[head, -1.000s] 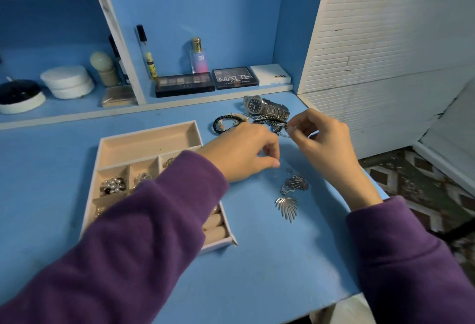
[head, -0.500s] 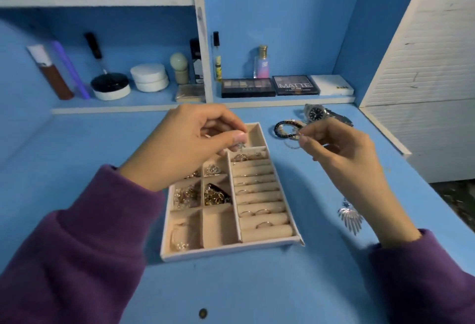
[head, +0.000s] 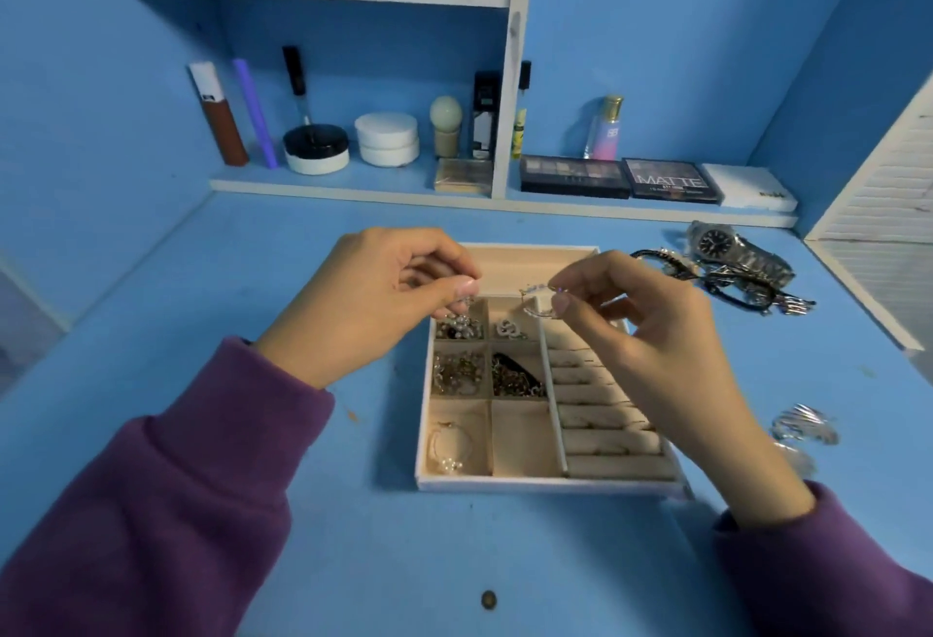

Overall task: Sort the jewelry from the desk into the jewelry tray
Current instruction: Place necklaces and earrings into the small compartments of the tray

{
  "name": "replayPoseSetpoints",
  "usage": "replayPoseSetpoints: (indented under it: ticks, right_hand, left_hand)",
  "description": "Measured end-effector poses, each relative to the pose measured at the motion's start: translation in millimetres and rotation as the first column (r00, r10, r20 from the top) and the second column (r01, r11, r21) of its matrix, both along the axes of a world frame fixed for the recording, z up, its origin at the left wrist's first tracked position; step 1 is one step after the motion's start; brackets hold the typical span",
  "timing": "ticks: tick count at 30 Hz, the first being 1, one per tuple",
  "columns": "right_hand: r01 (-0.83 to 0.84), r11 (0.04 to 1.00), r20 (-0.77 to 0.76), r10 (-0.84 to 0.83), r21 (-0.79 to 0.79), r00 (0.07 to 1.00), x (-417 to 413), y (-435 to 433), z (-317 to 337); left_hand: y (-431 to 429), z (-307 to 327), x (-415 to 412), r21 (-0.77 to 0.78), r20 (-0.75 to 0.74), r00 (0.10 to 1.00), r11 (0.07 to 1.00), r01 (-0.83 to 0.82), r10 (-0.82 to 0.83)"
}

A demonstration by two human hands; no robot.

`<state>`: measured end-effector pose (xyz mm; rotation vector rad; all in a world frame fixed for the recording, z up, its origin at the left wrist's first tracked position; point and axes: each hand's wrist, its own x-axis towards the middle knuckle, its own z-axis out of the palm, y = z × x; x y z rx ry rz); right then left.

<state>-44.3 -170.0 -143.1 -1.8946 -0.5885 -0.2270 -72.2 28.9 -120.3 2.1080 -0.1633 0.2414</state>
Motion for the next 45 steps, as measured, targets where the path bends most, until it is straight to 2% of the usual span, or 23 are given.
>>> replayPoseSetpoints:
  ticks: [7,11,14,16,19,22,26,29,33,38,42,45]
  right_hand:
    - [-0.002,0.999,0.004,0.002,-0.033,1.0,-3.1,5.2,-3.3]
    - [-0.034,0.999,0.007,0.034,-0.038,0.999,-6.2,5.0,-2.7]
    - [-0.112,0.991,-0.002,0.112,-0.079,0.994,-11.1,4.9,-1.9]
    - [-0.183,0.973,0.021,0.188,-0.14,0.982,-16.1,6.0,-1.7]
    - [-0.259,0.929,0.076,0.288,-0.264,0.955,-23.5,9.9,-4.0]
    - [-0.27,0.892,0.136,0.338,-0.363,0.931,-28.3,15.9,-7.0]
    - [-0.194,0.877,0.269,0.334,-0.439,0.903,-31.1,26.4,-11.2]
    - [-0.099,0.814,0.347,0.35,-0.573,0.87,-33.2,29.4,-16.5]
    - [-0.119,0.696,0.248,0.403,-0.708,0.881,-39.6,25.1,-11.8]
    - [-0.136,0.588,0.169,0.434,-0.798,0.885,-44.3,24.8,-2.5]
    - [-0.126,0.584,0.173,0.429,-0.802,0.887,-46.1,23.9,-2.4]
    - [-0.173,0.679,0.168,0.405,-0.713,0.899,-42.8,16.8,-2.5]
  left_hand:
    - [5.8,-14.6,6.8,0.114,0.078,0.994,0.99,-0.086,0.077]
    - [1.6,-31.8,10.9,0.2,0.081,0.995,0.977,-0.076,0.061]
    - [1.1,-44.9,13.9,0.352,0.116,0.993,0.934,-0.065,0.026]
    - [2.9,-50.7,15.1,0.395,0.189,0.982,0.915,-0.085,0.01]
    - [4.6,-54.6,15.5,0.336,0.28,0.959,0.931,-0.141,0.044]
    - [6.1,-55.9,15.9,0.266,0.306,0.947,0.947,-0.182,0.096]
    - [8.2,-56.2,16.9,0.249,0.308,0.946,0.95,-0.186,0.105]
    - [7.4,-55.4,16.6,0.258,0.315,0.944,0.948,-0.187,0.1]
    - [7.1,-54.1,15.6,0.256,0.311,0.945,0.949,-0.184,0.099]
    - [6.8,-53.7,15.4,0.261,0.317,0.944,0.948,-0.18,0.092]
    - [6.6,-53.1,14.7,0.255,0.322,0.942,0.949,-0.186,0.098]
    - [4.6,-49.9,13.5,0.244,0.313,0.944,0.953,-0.182,0.101]
